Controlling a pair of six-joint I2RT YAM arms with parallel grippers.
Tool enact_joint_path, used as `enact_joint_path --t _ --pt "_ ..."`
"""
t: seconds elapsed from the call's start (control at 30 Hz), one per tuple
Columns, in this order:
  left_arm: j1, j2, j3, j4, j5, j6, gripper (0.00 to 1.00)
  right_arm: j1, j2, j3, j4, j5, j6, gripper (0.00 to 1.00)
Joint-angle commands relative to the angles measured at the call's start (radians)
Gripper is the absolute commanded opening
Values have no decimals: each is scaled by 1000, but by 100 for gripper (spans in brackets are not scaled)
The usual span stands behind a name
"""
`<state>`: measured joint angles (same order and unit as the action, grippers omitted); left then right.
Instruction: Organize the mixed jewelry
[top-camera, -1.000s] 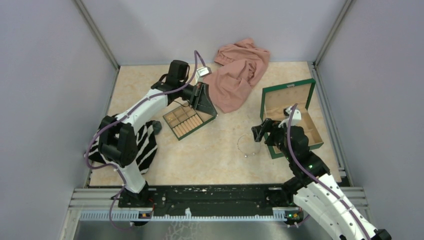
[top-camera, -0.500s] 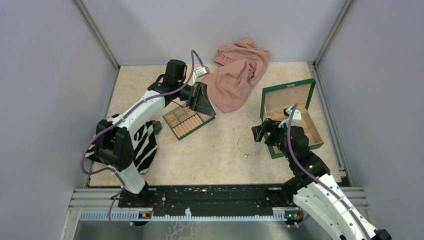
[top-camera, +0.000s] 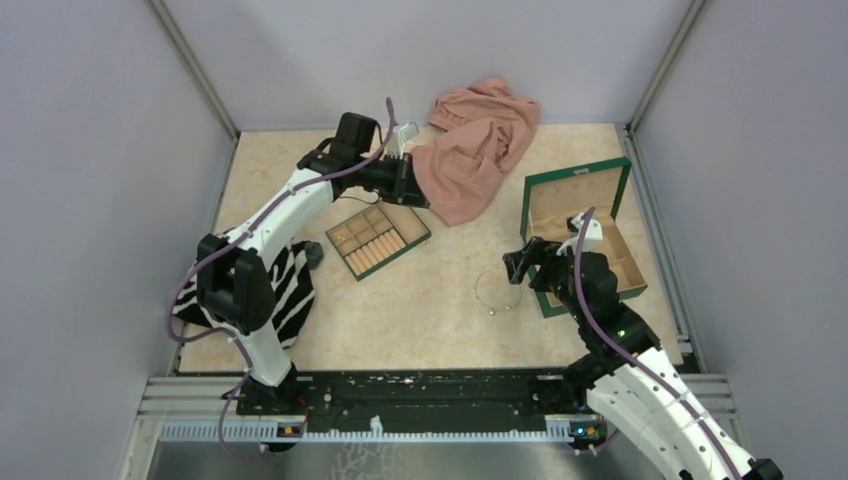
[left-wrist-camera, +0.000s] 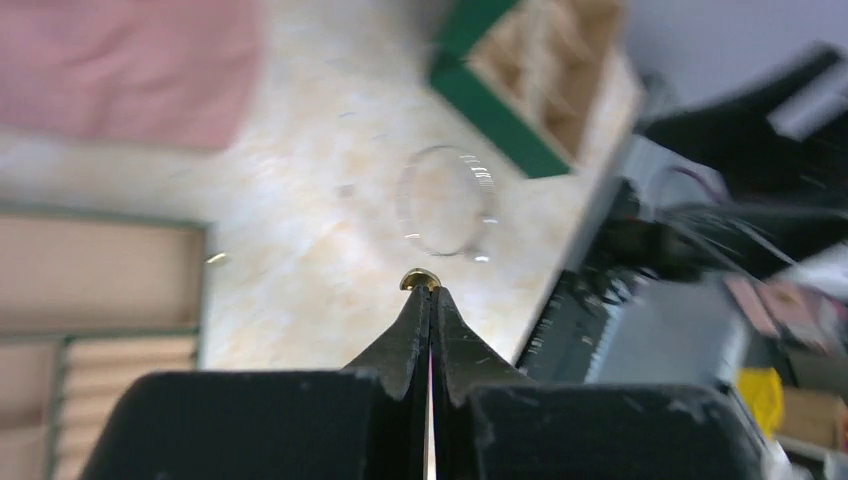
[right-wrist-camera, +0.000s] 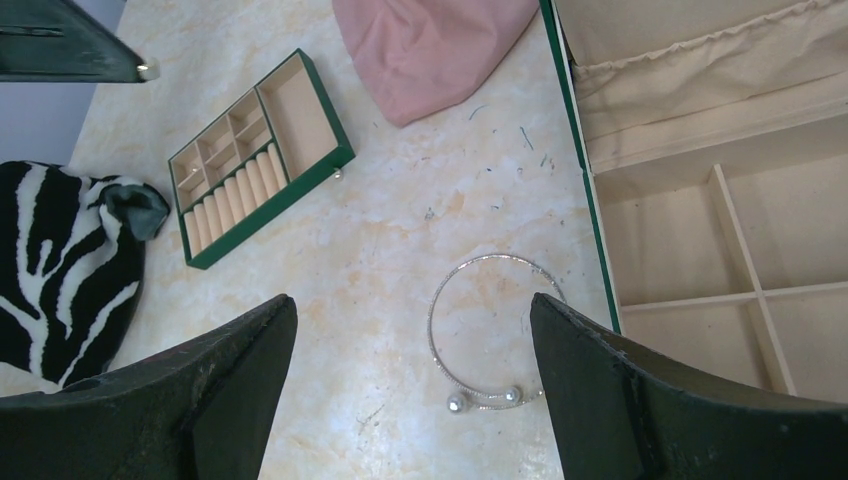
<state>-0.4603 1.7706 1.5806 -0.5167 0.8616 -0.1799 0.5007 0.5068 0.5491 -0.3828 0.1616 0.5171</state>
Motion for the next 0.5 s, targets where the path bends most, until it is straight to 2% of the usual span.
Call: enact_joint_path --t 0.0,0.33,0.47 --pt "5 36 4 -139 -579 -45 0 -8 4 25 50 -7 -6 86" --pt "31 87 -72 -91 -944 -128 0 -8 11 31 46 -10 -7 86" --pt "48 122 -66 -53 -965 -139 0 -8 14 32 44 -11 -5 86"
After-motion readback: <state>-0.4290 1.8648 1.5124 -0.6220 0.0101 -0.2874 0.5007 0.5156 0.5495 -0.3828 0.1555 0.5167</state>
